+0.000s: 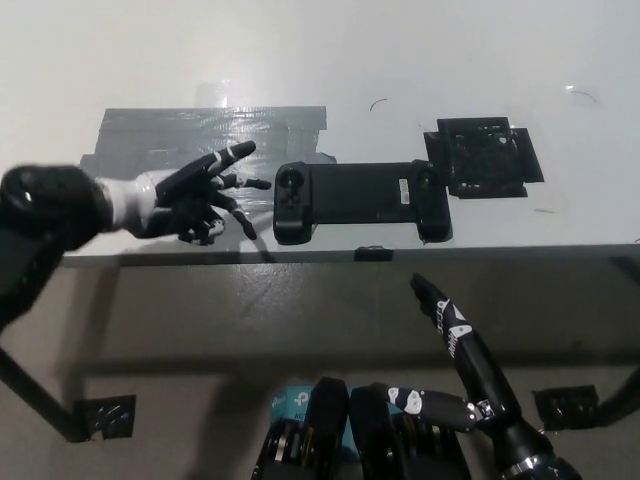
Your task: A controller is being placed at the center of the desk near the left hand and the robot uses its left hand's index finger to press a button at the left area of the controller
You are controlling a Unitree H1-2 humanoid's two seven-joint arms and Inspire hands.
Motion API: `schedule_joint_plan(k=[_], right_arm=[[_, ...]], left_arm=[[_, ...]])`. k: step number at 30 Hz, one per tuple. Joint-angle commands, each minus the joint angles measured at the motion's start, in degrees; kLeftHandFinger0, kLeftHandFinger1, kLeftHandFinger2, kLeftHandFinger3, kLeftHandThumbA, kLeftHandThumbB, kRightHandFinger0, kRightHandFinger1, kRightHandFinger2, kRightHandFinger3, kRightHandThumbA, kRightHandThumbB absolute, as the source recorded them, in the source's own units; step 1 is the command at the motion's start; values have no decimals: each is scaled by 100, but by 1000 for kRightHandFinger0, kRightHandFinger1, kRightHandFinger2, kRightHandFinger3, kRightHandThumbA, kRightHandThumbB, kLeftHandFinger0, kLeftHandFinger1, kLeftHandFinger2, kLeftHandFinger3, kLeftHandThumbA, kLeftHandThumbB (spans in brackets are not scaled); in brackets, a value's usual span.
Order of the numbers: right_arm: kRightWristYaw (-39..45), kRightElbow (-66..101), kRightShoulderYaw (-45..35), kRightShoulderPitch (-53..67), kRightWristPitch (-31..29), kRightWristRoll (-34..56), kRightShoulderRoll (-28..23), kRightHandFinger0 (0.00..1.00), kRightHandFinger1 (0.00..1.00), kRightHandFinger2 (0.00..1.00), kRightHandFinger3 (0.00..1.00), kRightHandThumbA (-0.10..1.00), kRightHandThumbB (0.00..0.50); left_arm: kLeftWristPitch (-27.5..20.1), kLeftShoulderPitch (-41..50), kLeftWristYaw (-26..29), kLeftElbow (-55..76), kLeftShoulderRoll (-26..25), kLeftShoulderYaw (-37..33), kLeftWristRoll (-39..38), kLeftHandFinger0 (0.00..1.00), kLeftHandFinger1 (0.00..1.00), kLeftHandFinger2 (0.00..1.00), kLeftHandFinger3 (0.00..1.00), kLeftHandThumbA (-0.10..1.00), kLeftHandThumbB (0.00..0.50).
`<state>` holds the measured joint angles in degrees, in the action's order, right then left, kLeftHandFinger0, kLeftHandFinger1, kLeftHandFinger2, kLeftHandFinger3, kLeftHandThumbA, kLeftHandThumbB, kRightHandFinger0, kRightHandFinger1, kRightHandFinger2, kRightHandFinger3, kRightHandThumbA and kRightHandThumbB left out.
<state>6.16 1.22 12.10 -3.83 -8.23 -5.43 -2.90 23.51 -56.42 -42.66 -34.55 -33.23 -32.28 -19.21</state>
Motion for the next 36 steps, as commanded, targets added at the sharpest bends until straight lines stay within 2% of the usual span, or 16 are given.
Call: schedule_joint_plan(k=[1,4,6,10,14,17,18,19,20,21,22,23,24,28,31,36], right_arm=[[126,228,41,-151,-199,-35,-47,1000,1000,1000,1000,1000,262],[136,243,44,-161,-170,-52,-60,1000,1000,1000,1000,1000,265],[151,236,44,-176,-171,-36,-69,1000,1000,1000,1000,1000,267],[174,250,63,-176,-138,-51,-85,1000,1000,1000,1000,992,254],[193,288,78,-158,-109,-62,-99,1000,1000,1000,1000,983,246],[184,256,80,-167,-155,-71,-97,1000,1000,1000,1000,983,247],[182,270,78,-158,-138,-83,-102,1000,1000,1000,1000,985,248],[184,278,77,-153,-129,-87,-103,1000,1000,1000,1000,986,249],[185,291,72,-138,-122,-77,-104,1000,1000,1000,1000,988,252],[196,318,77,-127,-88,-75,-106,1000,1000,1000,1000,990,259],[205,344,81,-128,-52,-70,-105,1000,1000,1000,1000,990,259],[209,351,86,-134,-40,-70,-102,1000,1000,1000,1000,991,257],[215,360,81,-143,-39,-49,-100,1000,1000,1000,1000,989,257],[223,387,50,-180,-30,-23,-126,1000,1000,1000,1000,980,250],[218,397,37,-185,-24,-26,-130,1000,1000,1000,1000,978,253],[247,397,41,-223,-62,0,-137,1000,1000,1000,1000,973,245]], left_arm=[[342,-574,-748,11,-413,-160,146,20,191,548,1000,1000,379],[342,-651,-801,33,-458,-249,190,3,160,492,1000,1000,375],[342,-705,-727,153,-500,-364,268,0,98,398,1000,1000,384],[342,-837,-749,175,-517,-510,267,0,41,334,1000,1000,387],[342,-961,-848,27,-412,-569,380,0,14,314,1000,1000,396],[342,-1108,-1053,-201,-318,-646,424,0,0,338,1000,1000,411],[342,-1224,-1352,-328,-245,-731,543,0,27,379,1000,1000,415],[342,-1289,-1547,-414,-217,-796,591,0,26,372,1000,1000,416],[342,-1420,-2062,-700,-132,-885,541,0,17,367,1000,1000,411],[342,-1495,-2339,-957,-69,-919,419,0,49,415,1000,1000,399],[342,-1595,-2555,-1225,7,-983,322,0,61,433,1000,1000,417],[342,-1632,-2629,-1315,27,-1001,311,0,38,394,1000,1000,435],[342,-1680,-2730,-1378,76,-1000,281,0,2,291,1000,1000,450],[342,-1737,-2710,-1567,236,-805,229,0,0,94,1000,1000,463],[342,-1731,-2556,-1518,315,-718,396,0,0,23,1000,1000,487],[342,-1722,-2479,-1536,394,-633,550,0,0,0,1000,1000,464]])
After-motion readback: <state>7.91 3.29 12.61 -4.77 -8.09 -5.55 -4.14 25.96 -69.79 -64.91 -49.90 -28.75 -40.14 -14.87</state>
